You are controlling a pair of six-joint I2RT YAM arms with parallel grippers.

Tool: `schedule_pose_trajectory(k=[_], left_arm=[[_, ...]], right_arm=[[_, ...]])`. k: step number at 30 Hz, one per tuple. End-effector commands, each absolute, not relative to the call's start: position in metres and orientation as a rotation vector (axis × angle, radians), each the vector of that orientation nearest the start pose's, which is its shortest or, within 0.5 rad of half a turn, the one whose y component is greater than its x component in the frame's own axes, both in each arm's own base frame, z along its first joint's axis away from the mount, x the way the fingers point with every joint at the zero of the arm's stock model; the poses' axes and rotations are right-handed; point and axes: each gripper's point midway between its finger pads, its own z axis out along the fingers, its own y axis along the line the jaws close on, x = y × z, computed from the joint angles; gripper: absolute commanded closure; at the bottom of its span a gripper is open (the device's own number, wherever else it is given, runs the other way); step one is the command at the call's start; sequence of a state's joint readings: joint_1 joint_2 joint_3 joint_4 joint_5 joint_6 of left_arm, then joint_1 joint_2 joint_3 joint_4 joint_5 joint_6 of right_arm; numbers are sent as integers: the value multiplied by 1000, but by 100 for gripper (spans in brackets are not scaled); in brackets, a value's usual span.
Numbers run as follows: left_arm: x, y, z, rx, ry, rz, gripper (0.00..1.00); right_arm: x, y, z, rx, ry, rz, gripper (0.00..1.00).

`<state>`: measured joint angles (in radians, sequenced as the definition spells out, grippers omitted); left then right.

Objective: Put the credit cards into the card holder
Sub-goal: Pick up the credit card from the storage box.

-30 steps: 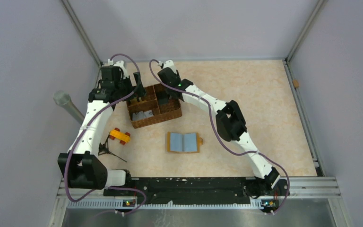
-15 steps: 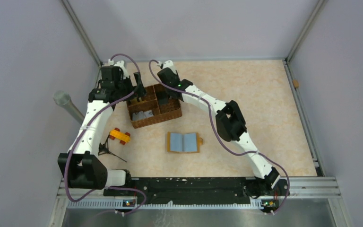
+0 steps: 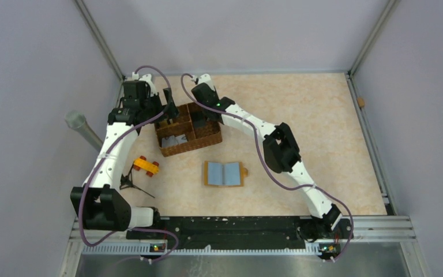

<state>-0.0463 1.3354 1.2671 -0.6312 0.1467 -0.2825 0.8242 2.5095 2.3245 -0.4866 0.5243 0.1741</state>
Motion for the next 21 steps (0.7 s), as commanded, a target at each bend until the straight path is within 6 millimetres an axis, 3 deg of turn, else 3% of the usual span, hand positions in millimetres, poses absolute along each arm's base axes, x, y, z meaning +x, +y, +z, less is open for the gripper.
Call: schedule_pose_trajectory(k=[1, 21], left_arm=[[374, -55, 229, -187, 2244, -360, 1], [374, -54, 230, -190, 2240, -361, 1]], right_arm=[[498, 413, 167, -362, 1998, -9, 67], [493, 412, 183, -356, 1972, -10, 69]])
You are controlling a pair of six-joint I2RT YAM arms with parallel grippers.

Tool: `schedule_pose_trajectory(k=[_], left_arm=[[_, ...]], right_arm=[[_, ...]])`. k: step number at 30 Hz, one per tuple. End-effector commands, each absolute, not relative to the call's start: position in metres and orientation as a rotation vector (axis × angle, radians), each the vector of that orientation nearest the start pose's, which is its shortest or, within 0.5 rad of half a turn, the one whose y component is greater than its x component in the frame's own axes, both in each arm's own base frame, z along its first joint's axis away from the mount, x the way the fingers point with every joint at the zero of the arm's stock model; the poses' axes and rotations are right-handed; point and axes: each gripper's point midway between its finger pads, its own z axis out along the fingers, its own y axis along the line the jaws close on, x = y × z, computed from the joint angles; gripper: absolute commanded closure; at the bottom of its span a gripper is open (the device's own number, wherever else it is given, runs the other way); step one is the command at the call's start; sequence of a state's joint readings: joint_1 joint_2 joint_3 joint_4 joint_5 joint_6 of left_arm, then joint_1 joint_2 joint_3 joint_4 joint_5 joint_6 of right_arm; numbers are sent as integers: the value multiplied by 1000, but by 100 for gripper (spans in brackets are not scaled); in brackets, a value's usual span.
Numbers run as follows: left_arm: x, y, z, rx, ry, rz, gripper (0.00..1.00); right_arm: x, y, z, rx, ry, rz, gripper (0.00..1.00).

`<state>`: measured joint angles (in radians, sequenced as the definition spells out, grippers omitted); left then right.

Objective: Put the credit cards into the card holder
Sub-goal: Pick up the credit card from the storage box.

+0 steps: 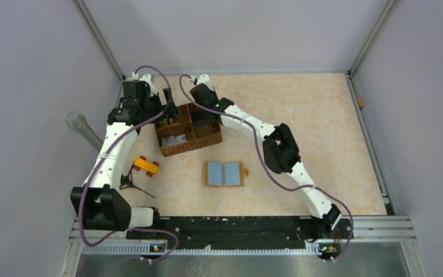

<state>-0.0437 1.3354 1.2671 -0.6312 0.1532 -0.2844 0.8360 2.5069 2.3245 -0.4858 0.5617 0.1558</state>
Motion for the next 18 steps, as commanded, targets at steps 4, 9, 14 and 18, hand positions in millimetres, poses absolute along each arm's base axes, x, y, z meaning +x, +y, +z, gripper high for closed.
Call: schedule_pose_trajectory(k=[4, 9, 14, 18], left_arm=[[374, -55, 230, -189, 2240, -362, 1], [374, -55, 231, -189, 2239, -362, 1], [374, -54, 230, -190, 2241, -363, 1], [374, -54, 230, -191, 2241, -362, 1]], right_arm=[[493, 413, 185, -356, 1969, -5, 72], [491, 414, 183, -359, 1976, 3, 78], [490, 416, 184, -358, 1980, 25, 84], [489, 417, 188, -350, 1976, 43, 88]])
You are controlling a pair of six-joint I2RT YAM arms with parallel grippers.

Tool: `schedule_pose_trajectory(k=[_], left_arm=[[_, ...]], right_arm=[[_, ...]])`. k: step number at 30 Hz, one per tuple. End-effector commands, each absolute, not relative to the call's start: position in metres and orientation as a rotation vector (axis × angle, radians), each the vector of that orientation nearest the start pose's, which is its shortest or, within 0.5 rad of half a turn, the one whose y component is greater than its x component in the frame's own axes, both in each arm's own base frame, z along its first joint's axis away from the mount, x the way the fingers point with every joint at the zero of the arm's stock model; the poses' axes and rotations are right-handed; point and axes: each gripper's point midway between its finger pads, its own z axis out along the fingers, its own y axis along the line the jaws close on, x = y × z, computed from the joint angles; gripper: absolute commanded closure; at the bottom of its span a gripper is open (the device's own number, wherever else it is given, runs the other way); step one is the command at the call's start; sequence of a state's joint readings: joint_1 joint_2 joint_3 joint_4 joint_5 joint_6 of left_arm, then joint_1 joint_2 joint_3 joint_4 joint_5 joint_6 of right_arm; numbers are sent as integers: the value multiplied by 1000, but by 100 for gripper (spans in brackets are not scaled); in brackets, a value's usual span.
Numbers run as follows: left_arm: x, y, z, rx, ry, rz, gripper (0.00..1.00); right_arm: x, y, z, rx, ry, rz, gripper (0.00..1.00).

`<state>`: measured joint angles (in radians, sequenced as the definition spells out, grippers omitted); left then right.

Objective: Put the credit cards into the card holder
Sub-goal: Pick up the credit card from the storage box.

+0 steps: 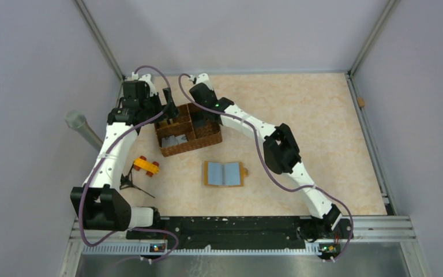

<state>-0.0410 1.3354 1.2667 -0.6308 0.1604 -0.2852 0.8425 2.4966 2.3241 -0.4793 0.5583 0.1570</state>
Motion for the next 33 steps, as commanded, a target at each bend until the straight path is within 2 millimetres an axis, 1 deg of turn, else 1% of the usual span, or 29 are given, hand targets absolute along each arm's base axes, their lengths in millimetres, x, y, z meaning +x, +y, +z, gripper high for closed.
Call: schedule_pose_trajectory(k=[1, 5, 9, 14, 17, 20, 23, 25, 33], left_arm=[[374, -54, 230, -191, 2241, -361, 1], [374, -54, 230, -191, 2242, -361, 1], [374, -54, 230, -192, 2241, -360, 1], [374, -52, 229, -196, 2241, -353, 1], [374, -52, 229, -197, 2240, -347, 1], [375, -51, 228, -198, 2245, -342, 1], [375, -52, 226, -192, 2250, -349, 1], [376, -53, 225, -187, 2253, -355, 1], [376, -56, 223, -178, 2264, -369, 1]], right_arm=[[488, 417, 189, -349, 1975, 45, 88], [487, 417, 195, -343, 1967, 58, 91], [485, 417, 196, -340, 1969, 77, 95], [477, 425, 196, -342, 1988, 170, 100], [471, 429, 197, -345, 1999, 261, 100], [465, 432, 203, -338, 1994, 353, 100], [462, 430, 209, -323, 1983, 406, 100], [459, 429, 217, -315, 1966, 431, 100], [450, 427, 238, -307, 1931, 496, 100]])
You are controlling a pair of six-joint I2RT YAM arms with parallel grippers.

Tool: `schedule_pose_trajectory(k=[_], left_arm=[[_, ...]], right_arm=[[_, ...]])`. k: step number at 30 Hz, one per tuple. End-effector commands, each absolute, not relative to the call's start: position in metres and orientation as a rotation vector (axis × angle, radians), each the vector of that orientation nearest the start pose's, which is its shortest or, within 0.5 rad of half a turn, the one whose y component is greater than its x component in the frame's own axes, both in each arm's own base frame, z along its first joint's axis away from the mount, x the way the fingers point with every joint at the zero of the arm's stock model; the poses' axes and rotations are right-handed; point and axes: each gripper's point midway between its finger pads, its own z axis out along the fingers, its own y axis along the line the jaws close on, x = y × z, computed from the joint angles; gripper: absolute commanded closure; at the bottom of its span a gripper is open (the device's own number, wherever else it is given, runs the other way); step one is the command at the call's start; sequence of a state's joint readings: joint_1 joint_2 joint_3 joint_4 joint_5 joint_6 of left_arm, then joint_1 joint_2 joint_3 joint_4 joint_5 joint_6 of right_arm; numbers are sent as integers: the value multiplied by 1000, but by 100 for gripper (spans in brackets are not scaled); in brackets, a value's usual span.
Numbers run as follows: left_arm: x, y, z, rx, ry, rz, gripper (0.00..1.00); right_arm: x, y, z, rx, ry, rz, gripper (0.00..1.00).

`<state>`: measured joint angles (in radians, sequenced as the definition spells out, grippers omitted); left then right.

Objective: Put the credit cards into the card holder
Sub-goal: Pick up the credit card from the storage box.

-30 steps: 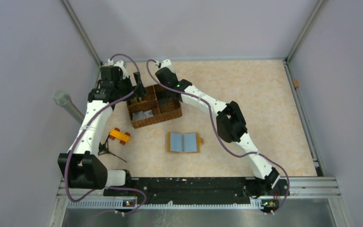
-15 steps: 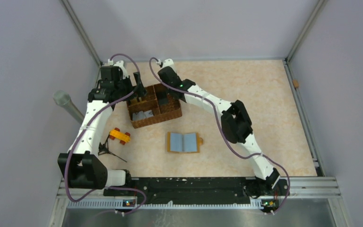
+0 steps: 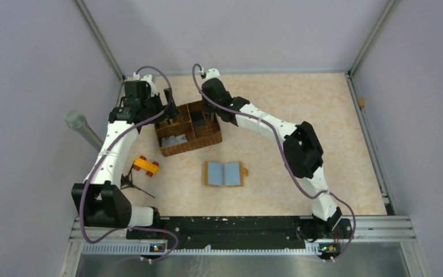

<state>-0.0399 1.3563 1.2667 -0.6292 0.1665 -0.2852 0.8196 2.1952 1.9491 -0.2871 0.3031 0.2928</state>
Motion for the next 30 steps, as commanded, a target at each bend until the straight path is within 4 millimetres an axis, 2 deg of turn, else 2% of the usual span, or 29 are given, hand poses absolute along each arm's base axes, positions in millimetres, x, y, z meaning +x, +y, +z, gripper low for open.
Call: schedule_pose_trajectory(k=[1, 7, 11, 13, 17, 21, 27, 30], left_arm=[[376, -56, 224, -176, 2261, -371, 1], [372, -64, 240, -109, 2210, -422, 1], [365, -89, 262, 26, 2119, -573, 1], [358, -106, 271, 112, 2076, -650, 1], [334, -157, 281, 356, 2021, -815, 1], [297, -202, 290, 558, 1935, -1034, 1], [253, -229, 297, 680, 1863, -1270, 1], [239, -234, 293, 726, 1873, -1290, 1]], right_arm=[[449, 426, 243, -307, 1924, 504, 100], [430, 409, 279, -327, 1881, 577, 100], [402, 384, 310, -386, 1846, 728, 100], [386, 369, 313, -429, 1857, 800, 100], [346, 340, 313, -574, 1878, 887, 100], [298, 322, 316, -716, 1869, 1007, 100], [223, 320, 328, -952, 1757, 1304, 100], [204, 320, 331, -1004, 1716, 1404, 100]])
